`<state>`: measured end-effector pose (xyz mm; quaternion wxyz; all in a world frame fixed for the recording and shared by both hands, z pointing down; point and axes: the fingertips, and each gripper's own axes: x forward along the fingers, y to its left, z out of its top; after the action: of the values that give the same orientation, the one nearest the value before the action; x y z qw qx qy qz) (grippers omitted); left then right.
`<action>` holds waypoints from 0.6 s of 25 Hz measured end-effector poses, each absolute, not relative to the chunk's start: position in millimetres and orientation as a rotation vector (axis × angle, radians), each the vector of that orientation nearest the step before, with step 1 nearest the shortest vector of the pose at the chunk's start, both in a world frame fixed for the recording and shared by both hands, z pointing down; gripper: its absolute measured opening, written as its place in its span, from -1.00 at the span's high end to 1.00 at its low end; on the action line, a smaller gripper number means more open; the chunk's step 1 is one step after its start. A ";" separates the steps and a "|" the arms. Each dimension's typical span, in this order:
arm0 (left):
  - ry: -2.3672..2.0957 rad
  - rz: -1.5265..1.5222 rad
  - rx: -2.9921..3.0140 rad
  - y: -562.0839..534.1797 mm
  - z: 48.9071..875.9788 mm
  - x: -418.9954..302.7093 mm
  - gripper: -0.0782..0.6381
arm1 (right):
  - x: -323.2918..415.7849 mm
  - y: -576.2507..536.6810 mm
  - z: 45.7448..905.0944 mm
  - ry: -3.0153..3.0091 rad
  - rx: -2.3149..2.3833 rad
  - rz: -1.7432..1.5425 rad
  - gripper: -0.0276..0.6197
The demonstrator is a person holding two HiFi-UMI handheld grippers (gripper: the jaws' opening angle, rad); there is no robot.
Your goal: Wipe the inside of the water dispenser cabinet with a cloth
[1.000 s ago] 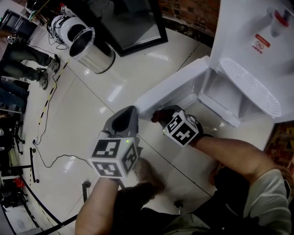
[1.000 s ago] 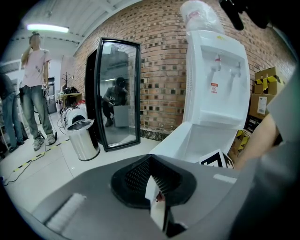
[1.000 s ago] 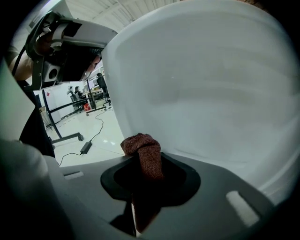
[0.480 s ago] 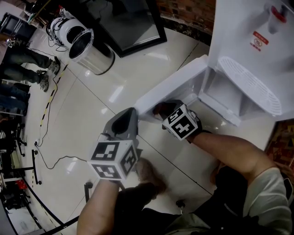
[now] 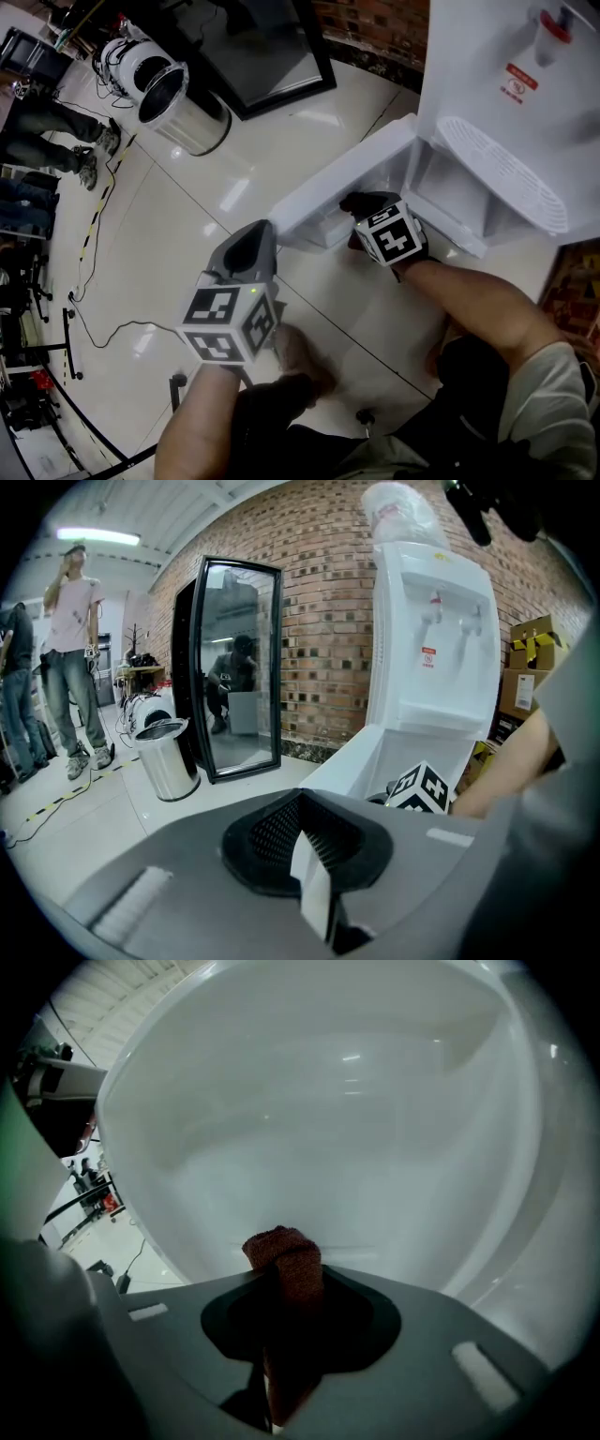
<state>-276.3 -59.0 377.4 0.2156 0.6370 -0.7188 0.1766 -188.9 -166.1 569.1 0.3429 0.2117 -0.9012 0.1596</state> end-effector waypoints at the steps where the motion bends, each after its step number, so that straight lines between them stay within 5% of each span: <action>1: -1.994 0.491 1.764 -58.9 377.4 -276.5 0.78 | -182.4 -174.6 570.4 -2.335 0.585 0.422 0.57; 15: -2.006 0.506 1.759 -58.3 377.3 -276.0 0.78 | -100.5 -238.0 574.7 -2.200 0.864 0.408 0.57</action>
<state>-276.0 -58.3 377.3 0.2117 0.6330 -0.7220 0.1820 -100.5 -238.0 574.7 0.3630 0.3357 -0.8547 0.1583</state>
